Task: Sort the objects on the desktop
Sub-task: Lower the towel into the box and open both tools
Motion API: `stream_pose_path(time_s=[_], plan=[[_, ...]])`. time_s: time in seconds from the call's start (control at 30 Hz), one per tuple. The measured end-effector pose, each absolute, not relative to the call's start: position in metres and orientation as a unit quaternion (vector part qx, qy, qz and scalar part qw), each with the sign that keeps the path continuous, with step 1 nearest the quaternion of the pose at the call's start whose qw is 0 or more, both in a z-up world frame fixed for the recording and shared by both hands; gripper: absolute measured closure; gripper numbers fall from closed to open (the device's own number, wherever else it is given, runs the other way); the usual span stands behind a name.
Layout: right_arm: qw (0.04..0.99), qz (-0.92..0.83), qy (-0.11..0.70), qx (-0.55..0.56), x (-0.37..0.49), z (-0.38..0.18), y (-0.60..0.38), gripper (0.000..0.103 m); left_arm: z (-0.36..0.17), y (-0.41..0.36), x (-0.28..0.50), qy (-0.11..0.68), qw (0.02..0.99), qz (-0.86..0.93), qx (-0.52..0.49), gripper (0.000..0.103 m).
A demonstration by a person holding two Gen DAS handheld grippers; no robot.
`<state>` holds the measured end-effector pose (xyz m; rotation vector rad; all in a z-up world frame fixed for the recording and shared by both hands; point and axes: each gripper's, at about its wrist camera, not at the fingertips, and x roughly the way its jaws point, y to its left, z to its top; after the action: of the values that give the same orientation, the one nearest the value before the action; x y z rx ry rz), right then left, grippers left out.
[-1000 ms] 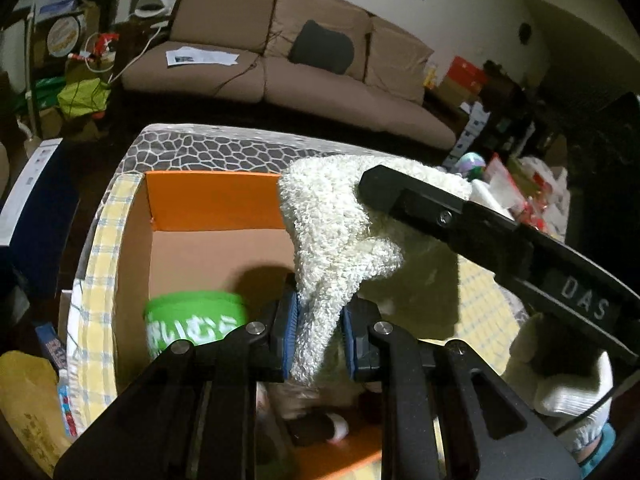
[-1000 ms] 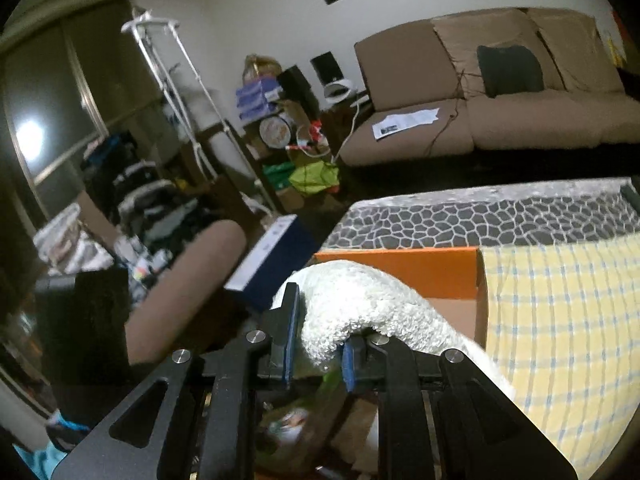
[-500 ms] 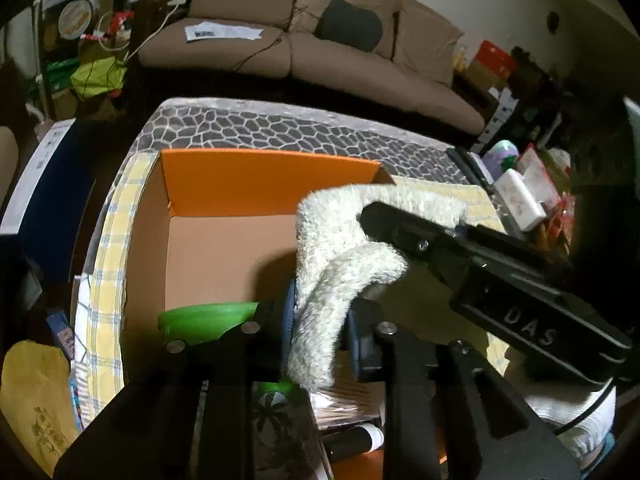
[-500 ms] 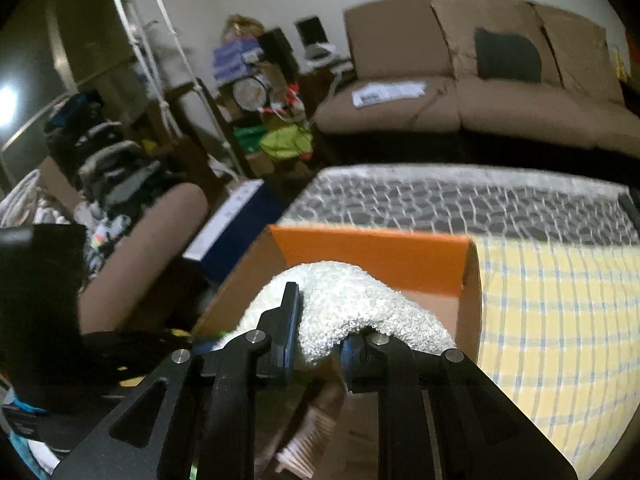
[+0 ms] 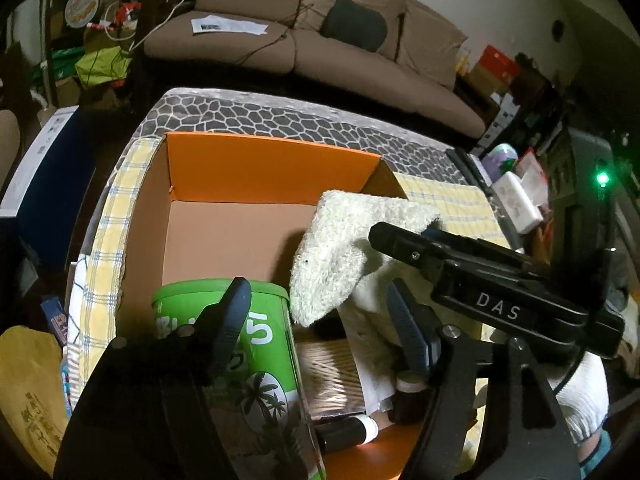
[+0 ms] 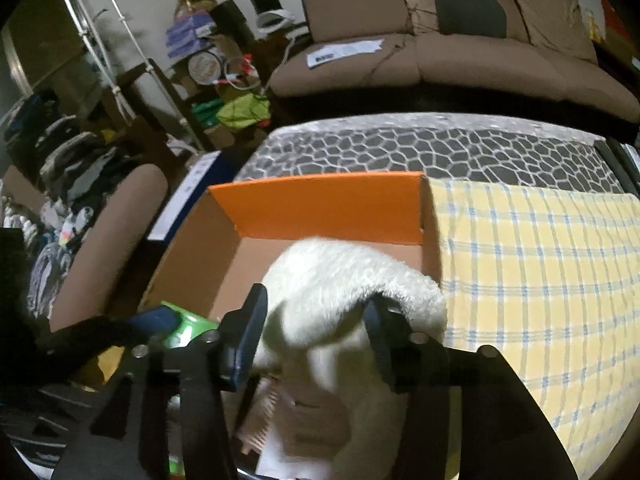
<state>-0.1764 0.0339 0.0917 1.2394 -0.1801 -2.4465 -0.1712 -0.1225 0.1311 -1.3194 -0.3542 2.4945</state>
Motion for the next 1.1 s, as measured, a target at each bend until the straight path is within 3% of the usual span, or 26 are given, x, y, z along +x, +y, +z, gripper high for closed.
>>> stream_pose_path(time_s=[0.1,0.27,0.4,0.63,1.1], plan=[[0.199,-0.872,-0.068,0.442,-0.175,0.092,0.038,0.031,0.132,-0.126,-0.17,-0.129,0.149,0.867,-0.458,0.031],[0.223,-0.862,-0.109,0.441,-0.172,0.096,0.047,0.026,0.131,-0.129,-0.166,-0.135,0.149,0.864,-0.462,0.03],[0.27,-0.841,-0.173,0.436,-0.17,0.104,0.057,0.025,0.131,-0.132,-0.164,-0.139,0.151,0.863,-0.461,0.03],[0.271,-0.845,-0.195,0.417,-0.162,0.125,0.07,0.025,0.131,-0.128,-0.164,-0.132,0.15,0.864,-0.462,0.029],[0.185,-0.882,-0.096,0.423,-0.152,0.118,0.072,0.02,0.135,-0.117,-0.159,-0.086,0.143,0.873,-0.458,0.023]])
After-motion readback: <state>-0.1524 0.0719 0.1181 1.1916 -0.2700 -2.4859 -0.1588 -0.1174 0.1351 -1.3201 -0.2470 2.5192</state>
